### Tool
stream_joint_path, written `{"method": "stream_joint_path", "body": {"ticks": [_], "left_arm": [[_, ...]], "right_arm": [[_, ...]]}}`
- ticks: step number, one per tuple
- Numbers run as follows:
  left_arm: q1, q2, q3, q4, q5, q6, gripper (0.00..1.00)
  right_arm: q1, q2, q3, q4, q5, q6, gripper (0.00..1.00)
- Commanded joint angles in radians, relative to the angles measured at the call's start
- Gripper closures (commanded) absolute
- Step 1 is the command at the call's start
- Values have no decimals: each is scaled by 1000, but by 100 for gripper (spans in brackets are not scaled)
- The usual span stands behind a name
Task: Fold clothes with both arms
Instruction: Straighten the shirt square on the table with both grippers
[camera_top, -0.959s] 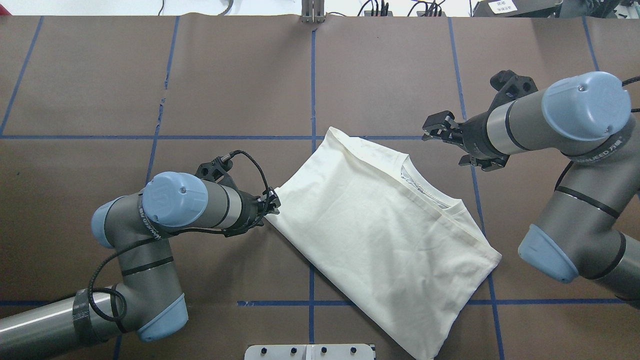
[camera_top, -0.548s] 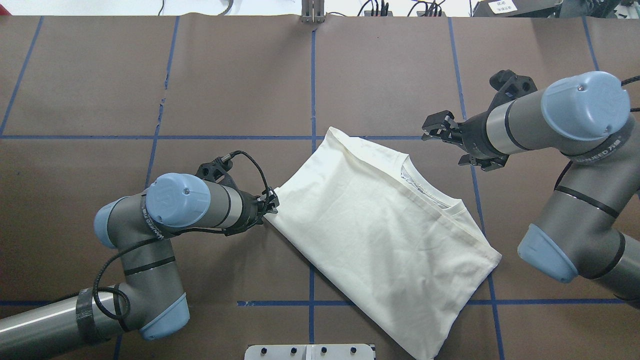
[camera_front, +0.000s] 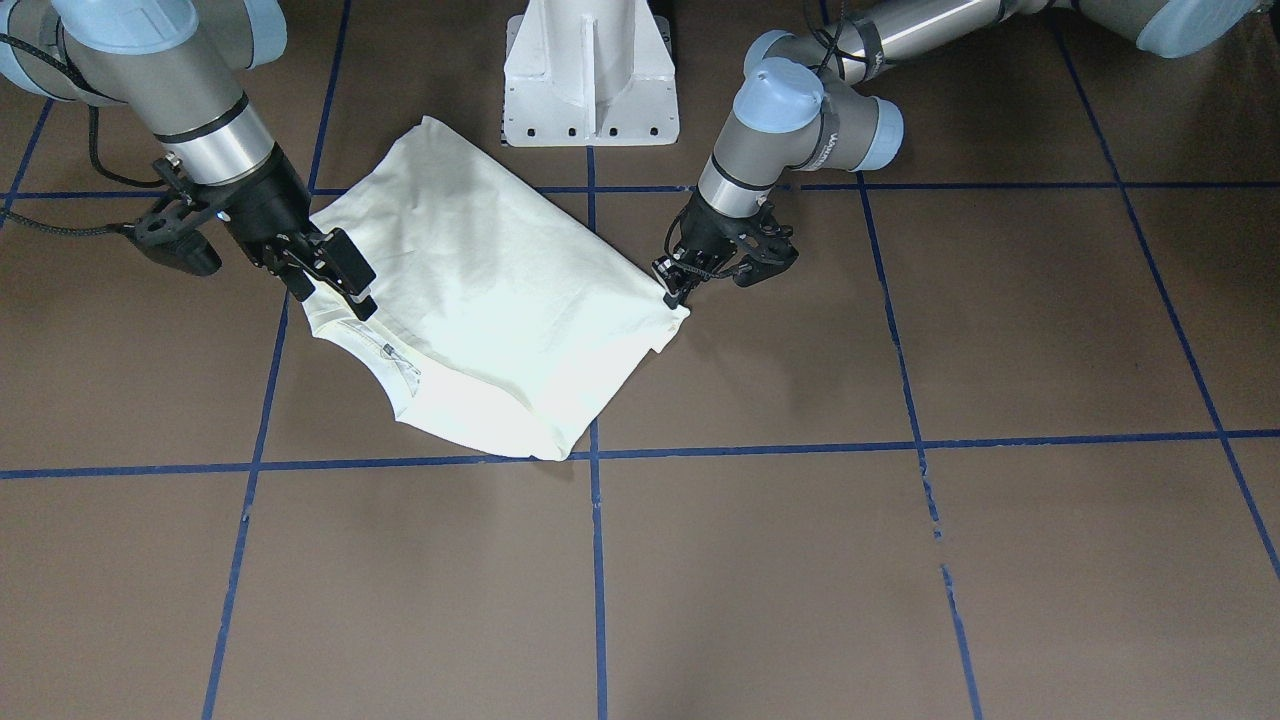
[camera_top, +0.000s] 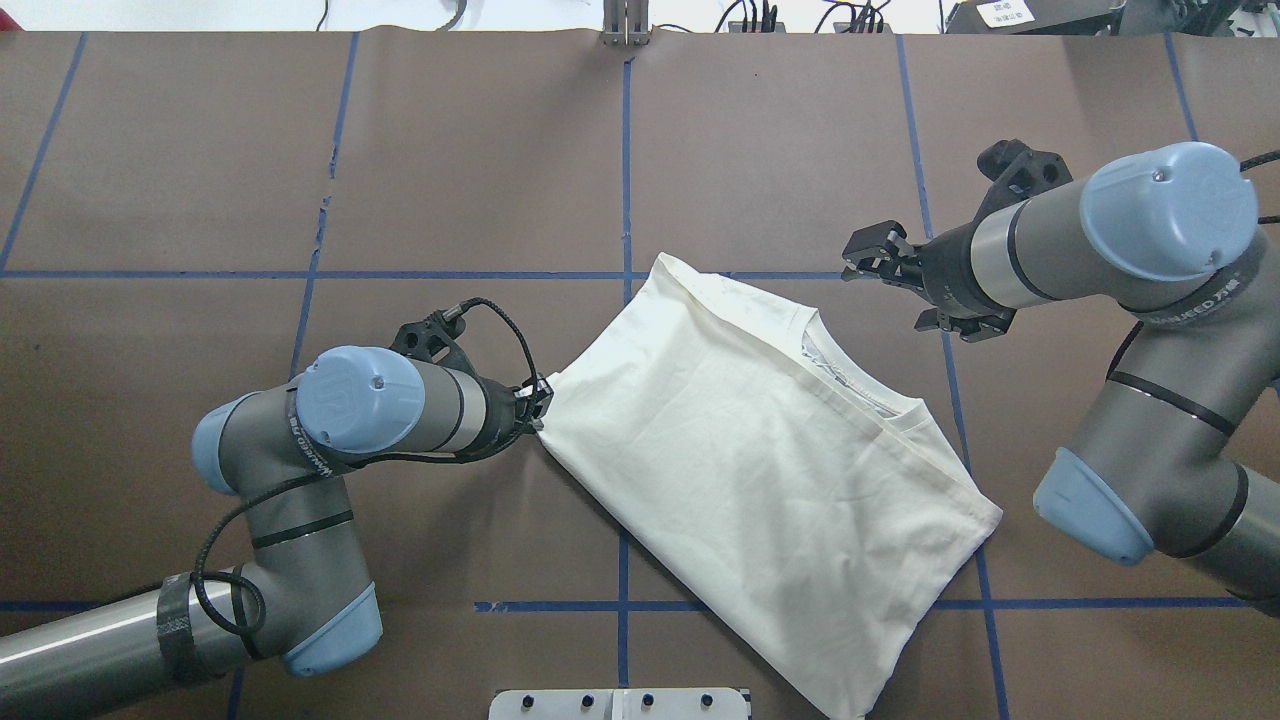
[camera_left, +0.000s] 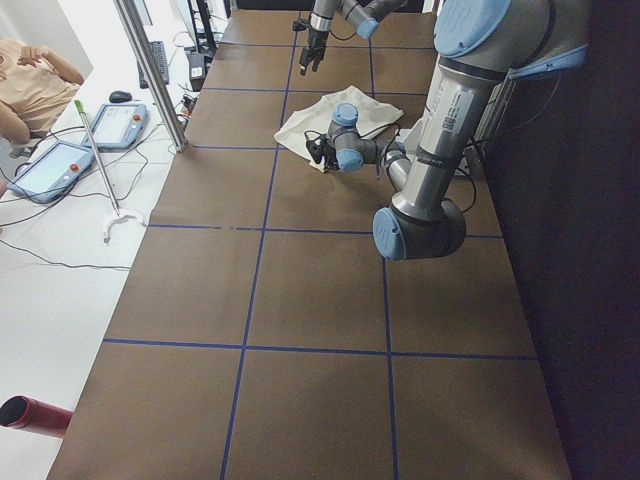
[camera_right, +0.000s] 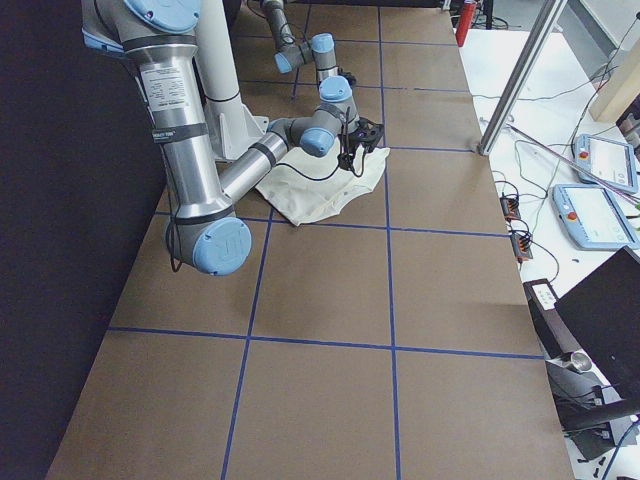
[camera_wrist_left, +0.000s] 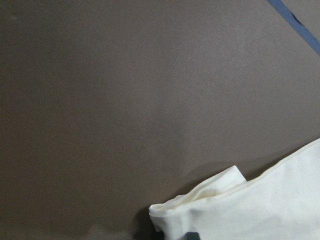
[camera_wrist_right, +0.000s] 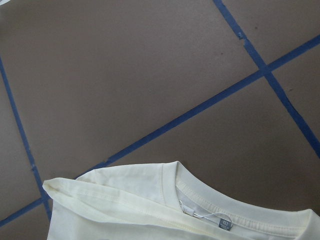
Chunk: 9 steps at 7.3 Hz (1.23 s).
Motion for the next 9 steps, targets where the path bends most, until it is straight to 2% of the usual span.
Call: {"method": "stream_joint_path", "body": {"ticks": [1,2,3,5,6,7,8,9], "left_arm": [[-76,-1,-2,2,14,71,100],[-146,-9,2,3,12,187,100],[-227,-29,48,-9,12,251,100],[-311,-261,344,-91,12,265,100],[-329,-335,501,-225,14,286,100],[-343,-355,551,-249,14,320,100],[-345,-342,526,-231,8,320,57],[-346,-328,483,-221,5,319,50]], "right_arm": [[0,0,-3,2,0,2,0],[-2,0,-3,2,0,5,0],[-3,6,-3,2,-2,7,0],[-9,29,-12,2,-24,1,0],[-11,70,-46,5,-28,-1,0],[-14,107,-79,5,-34,1,0],[-37,126,-83,5,-66,10,0],[-76,149,-83,-1,-84,22,0]]}}
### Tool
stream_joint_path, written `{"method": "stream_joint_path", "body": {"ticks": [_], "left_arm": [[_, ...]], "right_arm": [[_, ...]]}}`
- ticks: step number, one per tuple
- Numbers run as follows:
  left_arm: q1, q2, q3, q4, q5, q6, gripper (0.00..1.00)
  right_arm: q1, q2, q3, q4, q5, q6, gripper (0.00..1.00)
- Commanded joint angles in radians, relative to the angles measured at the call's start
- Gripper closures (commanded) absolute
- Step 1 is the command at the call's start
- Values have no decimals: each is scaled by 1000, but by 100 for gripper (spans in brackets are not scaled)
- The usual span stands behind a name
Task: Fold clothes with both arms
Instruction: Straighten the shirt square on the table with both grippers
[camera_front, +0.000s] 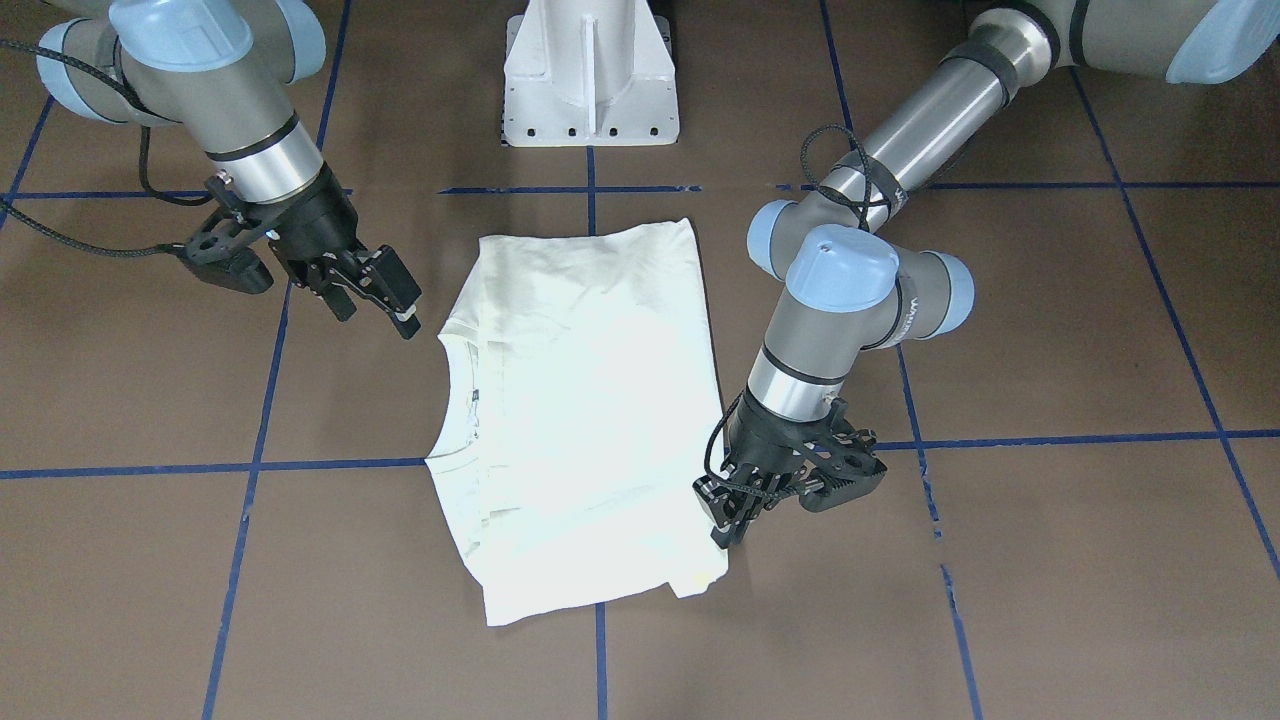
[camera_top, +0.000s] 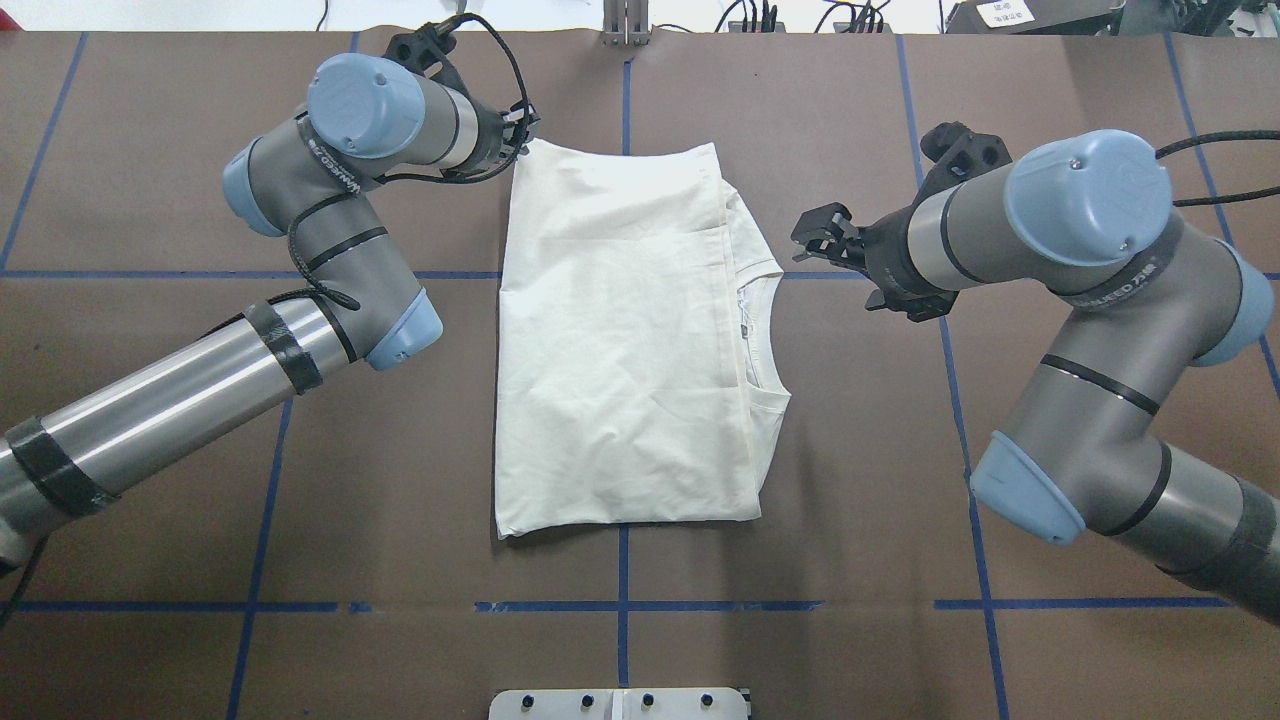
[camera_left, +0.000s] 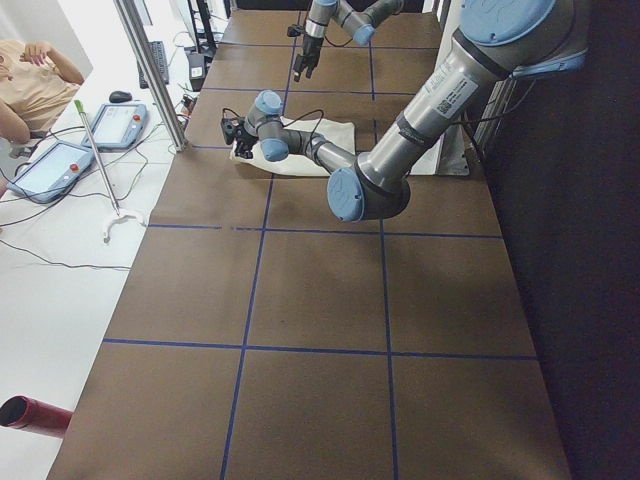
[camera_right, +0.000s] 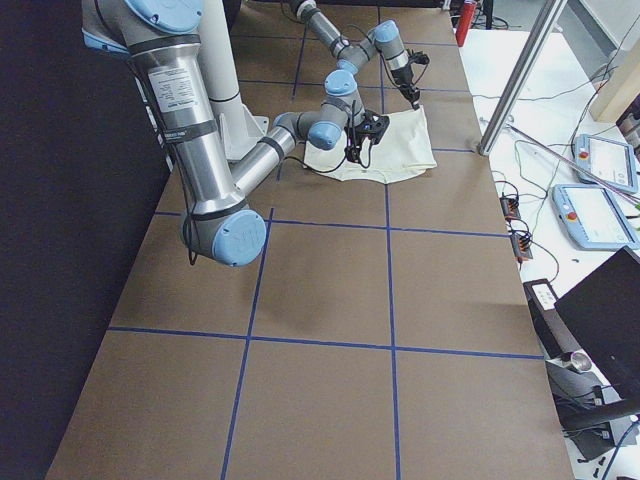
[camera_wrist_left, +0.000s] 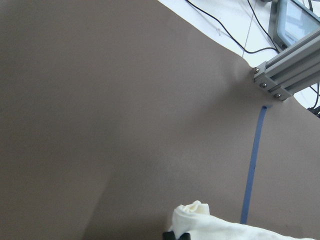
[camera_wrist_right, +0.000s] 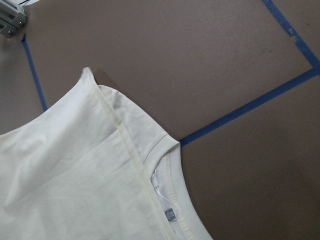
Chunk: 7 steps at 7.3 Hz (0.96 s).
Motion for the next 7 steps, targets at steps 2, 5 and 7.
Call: {"method": "stream_joint_path", "body": {"ticks": [2,5,7], "left_arm": [[-3,153,-316,118,-80,2,50],[-2,181,-379,147,-93,1,50],[-2,181,-379,147,-93,1,50]], "right_arm": [[-160,33,1,-3,-106,114,3],[-341,31,6,-116,-309,152,25],[-392,17,-6,-130,-312,150,30]]}}
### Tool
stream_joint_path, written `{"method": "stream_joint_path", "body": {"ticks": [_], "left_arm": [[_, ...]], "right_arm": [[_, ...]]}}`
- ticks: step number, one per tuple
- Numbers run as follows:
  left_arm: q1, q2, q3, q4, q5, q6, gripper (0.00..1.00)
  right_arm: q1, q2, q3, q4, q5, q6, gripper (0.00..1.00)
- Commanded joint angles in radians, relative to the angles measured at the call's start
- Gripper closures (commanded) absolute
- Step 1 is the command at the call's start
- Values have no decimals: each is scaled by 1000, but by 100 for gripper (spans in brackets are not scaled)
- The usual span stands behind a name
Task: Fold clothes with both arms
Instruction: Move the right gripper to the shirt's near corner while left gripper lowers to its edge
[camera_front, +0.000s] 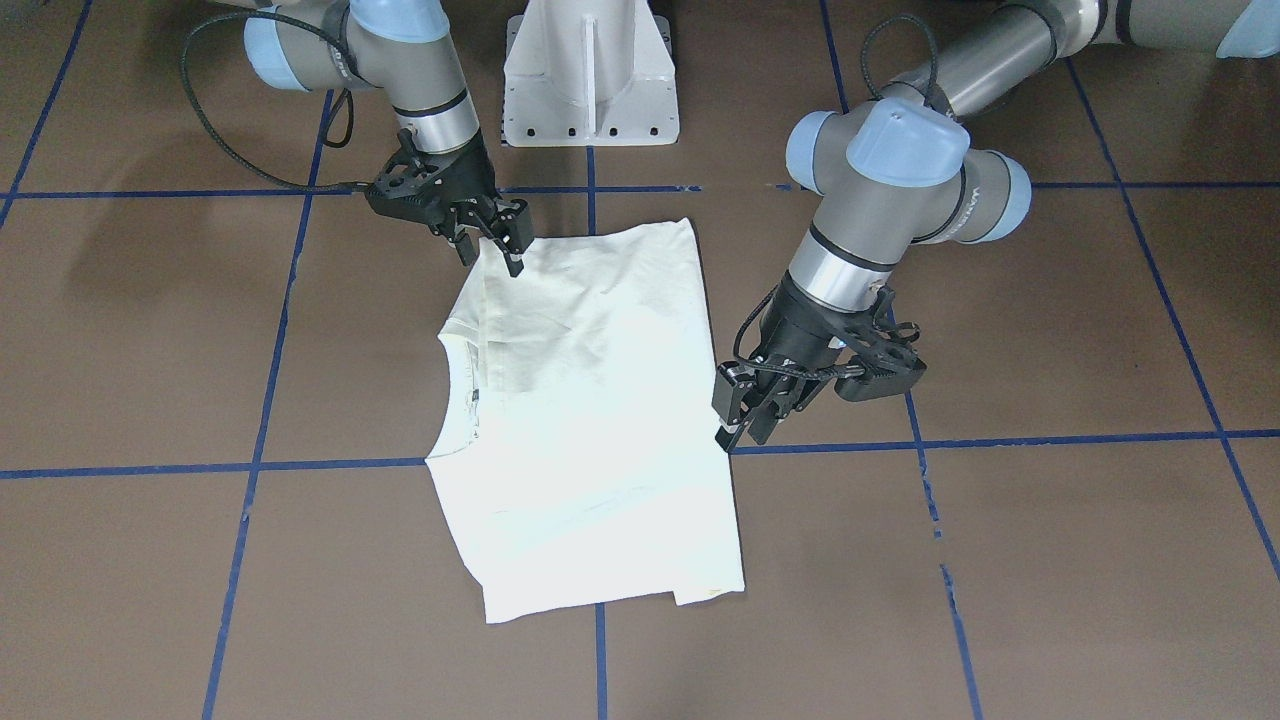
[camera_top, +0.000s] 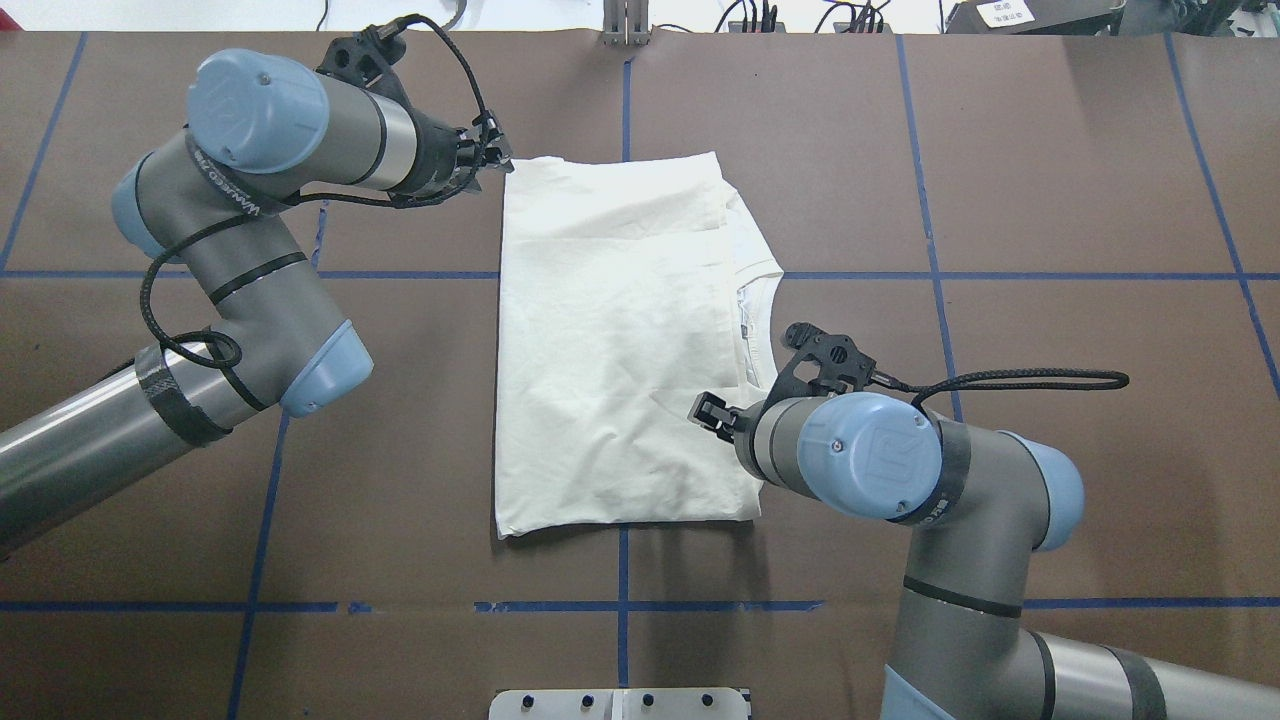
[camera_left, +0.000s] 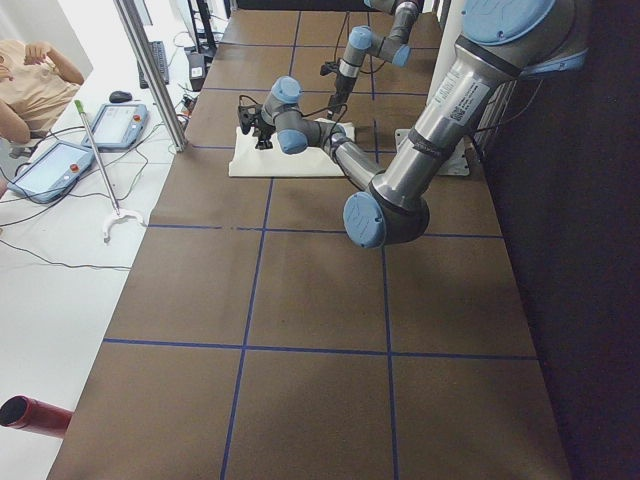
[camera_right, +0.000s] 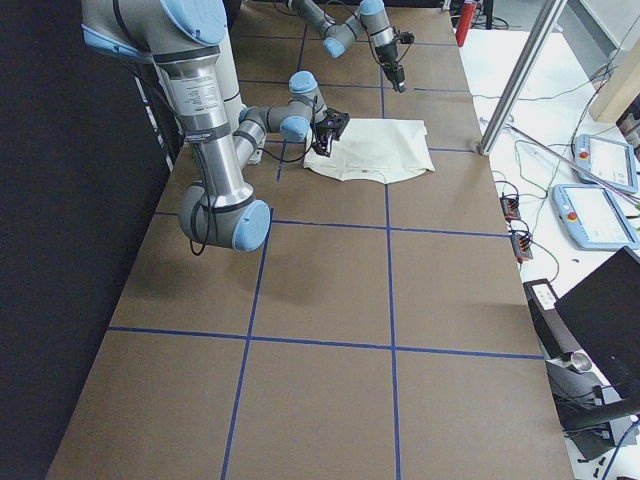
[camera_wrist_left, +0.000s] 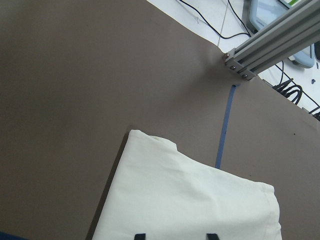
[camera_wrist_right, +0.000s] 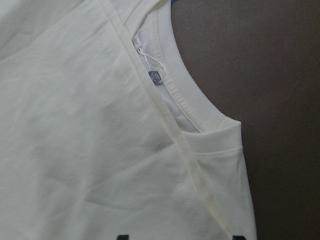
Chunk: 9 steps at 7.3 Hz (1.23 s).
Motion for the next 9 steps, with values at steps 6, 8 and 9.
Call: {"method": "stream_joint_path", "body": {"ticks": [6,8,9], "left_arm": [[2,1,-4,1,0,-2,50],[0,1,-3,1,0,-2,50],[0,2,-3,1,0,-2,50]], "right_arm": [[-60,-47,-17,-16,-1,0,42],[-80,-46,-27,-16,-3,0,49],[-83,-46,-32,-16,-3,2,52]]}}
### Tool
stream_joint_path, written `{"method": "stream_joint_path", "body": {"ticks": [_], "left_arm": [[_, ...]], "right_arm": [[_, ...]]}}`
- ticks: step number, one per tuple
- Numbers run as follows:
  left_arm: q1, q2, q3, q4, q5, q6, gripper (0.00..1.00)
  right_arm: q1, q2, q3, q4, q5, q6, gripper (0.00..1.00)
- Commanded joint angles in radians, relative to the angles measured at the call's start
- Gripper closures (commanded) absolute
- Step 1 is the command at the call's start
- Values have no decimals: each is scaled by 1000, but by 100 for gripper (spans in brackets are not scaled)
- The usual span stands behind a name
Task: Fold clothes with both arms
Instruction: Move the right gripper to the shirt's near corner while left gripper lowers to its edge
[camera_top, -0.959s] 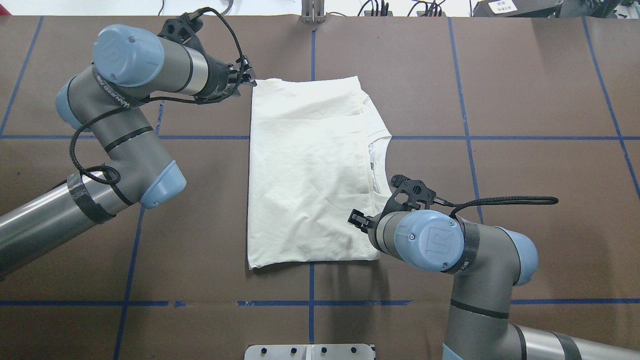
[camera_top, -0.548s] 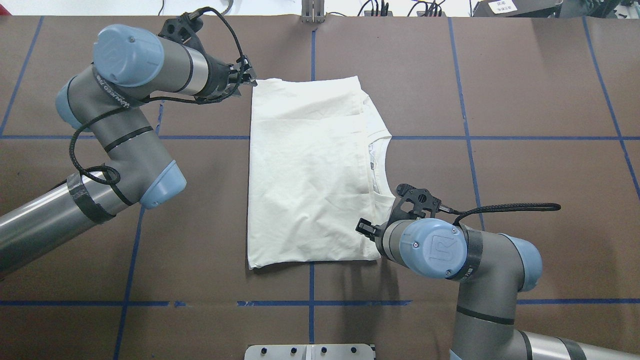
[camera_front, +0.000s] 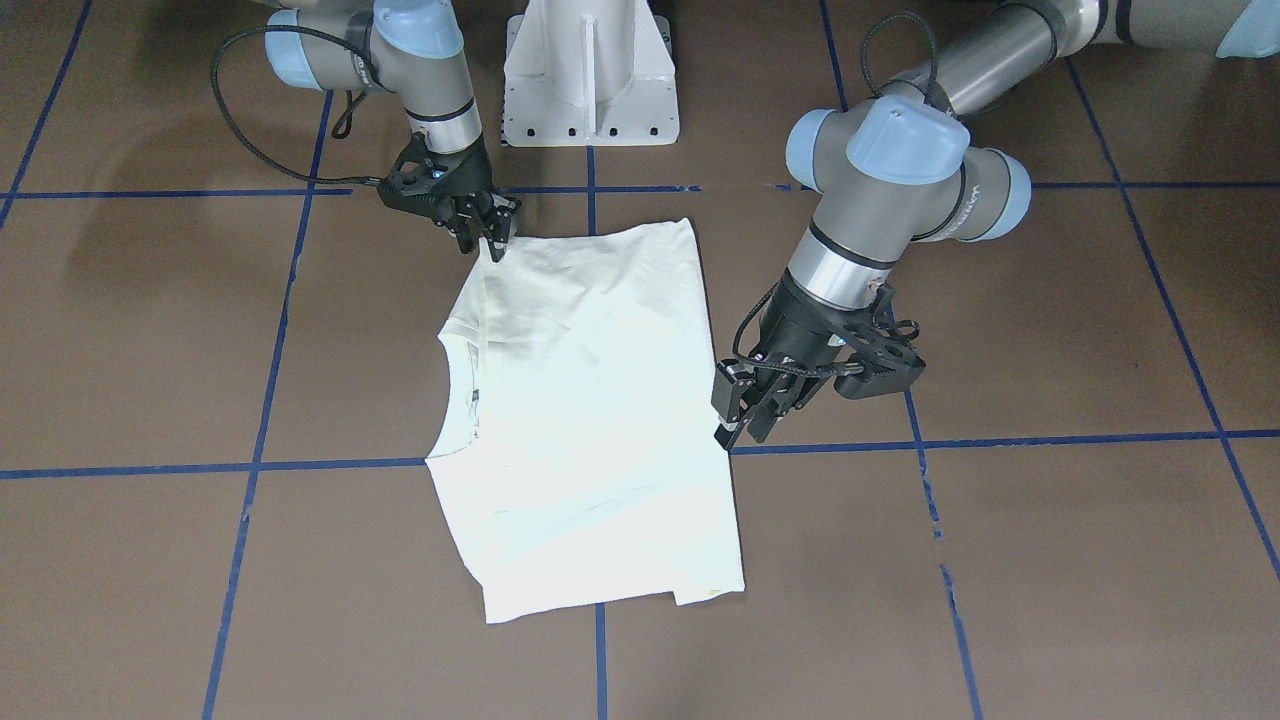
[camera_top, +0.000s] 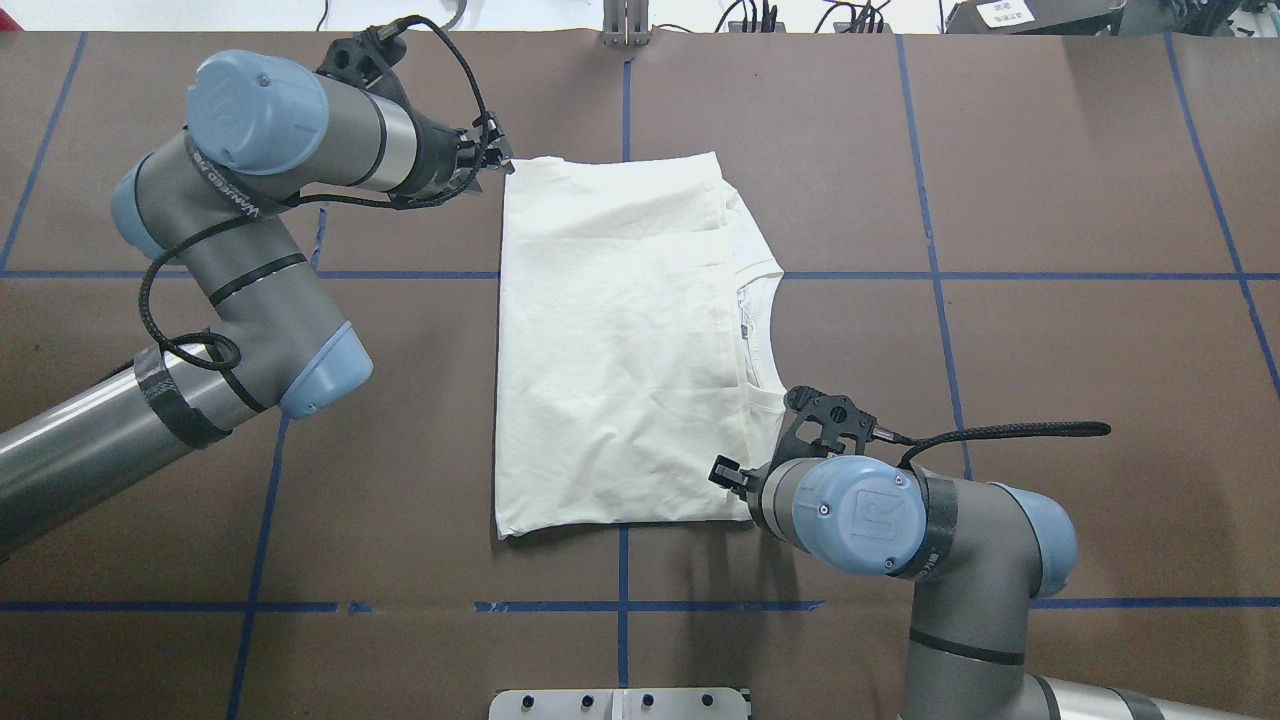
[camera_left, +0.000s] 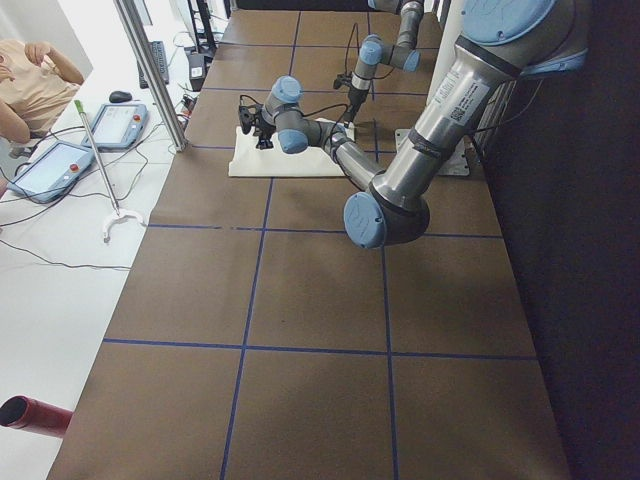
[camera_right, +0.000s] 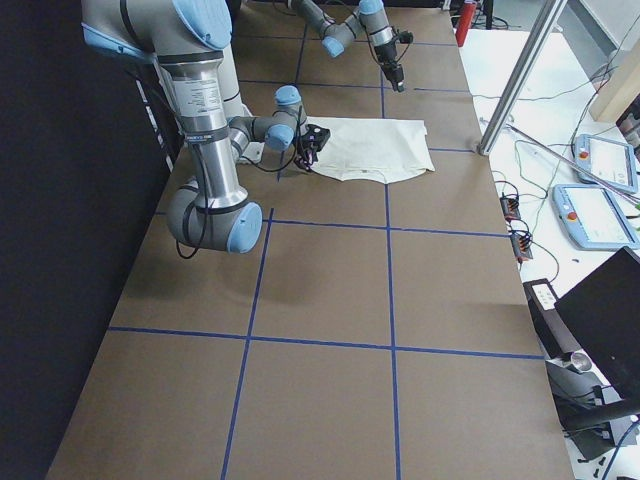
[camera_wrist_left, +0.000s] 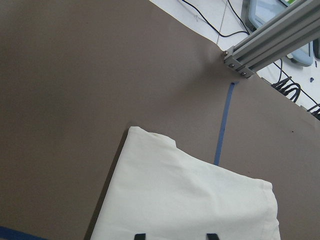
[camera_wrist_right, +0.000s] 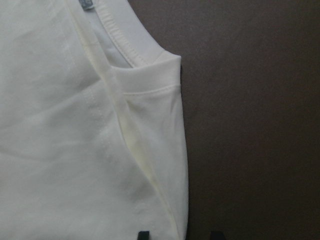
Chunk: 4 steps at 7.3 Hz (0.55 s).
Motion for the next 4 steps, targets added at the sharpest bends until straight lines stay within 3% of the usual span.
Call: {"method": "stream_joint_path", "body": {"ticks": [1,2,4], "left_arm": [[1,-1,0,0,0,-1,50],[1,-1,0,0,0,0,50],[1,1,-1,0,0,0,50]], "right_arm": [[-7,2,-6,0,-1,2,84],[-8,2,-14,0,-1,1,100],[-13,11,-13,0,-1,1,100]]}}
